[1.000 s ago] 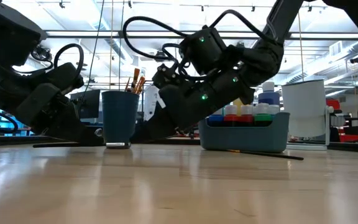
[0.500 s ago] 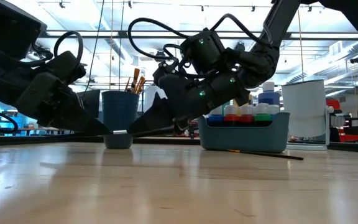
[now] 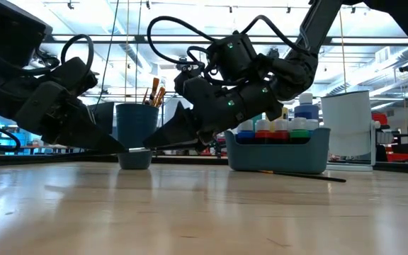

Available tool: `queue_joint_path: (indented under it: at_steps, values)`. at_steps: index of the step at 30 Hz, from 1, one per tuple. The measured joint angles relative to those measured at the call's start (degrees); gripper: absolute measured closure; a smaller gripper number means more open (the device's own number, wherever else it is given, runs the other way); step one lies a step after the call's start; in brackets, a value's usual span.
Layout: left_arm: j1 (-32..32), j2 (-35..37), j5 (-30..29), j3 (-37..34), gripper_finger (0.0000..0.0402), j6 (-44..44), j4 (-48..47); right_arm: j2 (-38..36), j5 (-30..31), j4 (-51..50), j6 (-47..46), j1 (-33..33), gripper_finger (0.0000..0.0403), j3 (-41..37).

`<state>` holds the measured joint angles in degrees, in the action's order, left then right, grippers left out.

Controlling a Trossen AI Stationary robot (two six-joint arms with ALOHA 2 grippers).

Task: Pick & Place Paint Supplies
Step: Put the silver paintbrush into the blue cup

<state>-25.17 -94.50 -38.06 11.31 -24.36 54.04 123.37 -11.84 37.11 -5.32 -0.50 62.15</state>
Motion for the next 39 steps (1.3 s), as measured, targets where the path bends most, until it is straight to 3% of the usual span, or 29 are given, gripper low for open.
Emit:
queue_joint_path:
  at_steps: [14,25,33,39]
  values:
    - [0.0,0.0,0.0,3.1,0.0382,6.5,-0.1,0.0,0.2,-0.4,0.0,0.0,0.0321,0.0]
    - [0.0,0.0,0.0,3.1,0.0381,5.7,-1.1,0.0,-1.3,-0.3,0.4,0.0,0.0328,0.0]
    - [0.0,0.0,0.7,3.1,0.0381,5.7,-1.0,-0.1,-1.4,-0.4,1.7,0.1,0.0390,0.0]
    - [0.0,0.0,0.8,3.1,0.0366,5.7,-1.0,-0.1,-1.4,-0.7,2.8,0.2,0.0391,0.0]
